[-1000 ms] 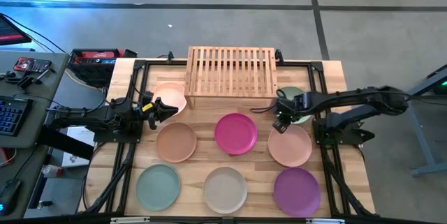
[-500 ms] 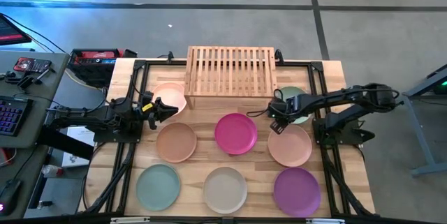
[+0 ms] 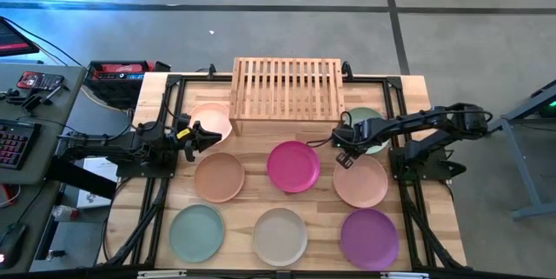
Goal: Place and stack plates onto a shelf
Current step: Put the green plate on the shelf
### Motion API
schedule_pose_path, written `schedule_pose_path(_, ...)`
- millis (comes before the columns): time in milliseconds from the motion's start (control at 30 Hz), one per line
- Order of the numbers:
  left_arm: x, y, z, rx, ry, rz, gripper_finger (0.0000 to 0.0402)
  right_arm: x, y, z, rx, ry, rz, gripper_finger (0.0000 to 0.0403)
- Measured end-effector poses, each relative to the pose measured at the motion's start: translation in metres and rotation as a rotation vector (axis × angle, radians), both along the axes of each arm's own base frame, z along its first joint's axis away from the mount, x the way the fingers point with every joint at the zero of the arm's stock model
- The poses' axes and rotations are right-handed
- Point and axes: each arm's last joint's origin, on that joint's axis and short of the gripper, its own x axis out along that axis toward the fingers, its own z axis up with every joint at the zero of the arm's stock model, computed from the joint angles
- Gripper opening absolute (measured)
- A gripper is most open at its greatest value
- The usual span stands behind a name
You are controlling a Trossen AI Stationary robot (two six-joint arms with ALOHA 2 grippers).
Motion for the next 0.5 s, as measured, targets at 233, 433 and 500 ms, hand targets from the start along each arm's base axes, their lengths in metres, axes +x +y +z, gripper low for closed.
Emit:
schedule_pose_path(233, 0.0, 0.0, 0.0, 0.0, 0.0, 0.0, 0.0074, -0.0018, 0.0003, 0.0004, 0.005, 0.012, -0.042, 0.0016)
schedule_pose_path(433, 0.0, 0.0, 0.0, 0.0, 0.0, 0.0, 0.0074, -0.0026, 0.0006, 0.0028, 0.014, 0.031, -0.065, 0.0005)
schedule_pose_path(500, 0.0, 0.0, 0.0, 0.0, 0.0, 0.0, 0.0074, -0.0004, 0.0004, 0.0073, 0.017, 0.033, -0.067, 0.0003)
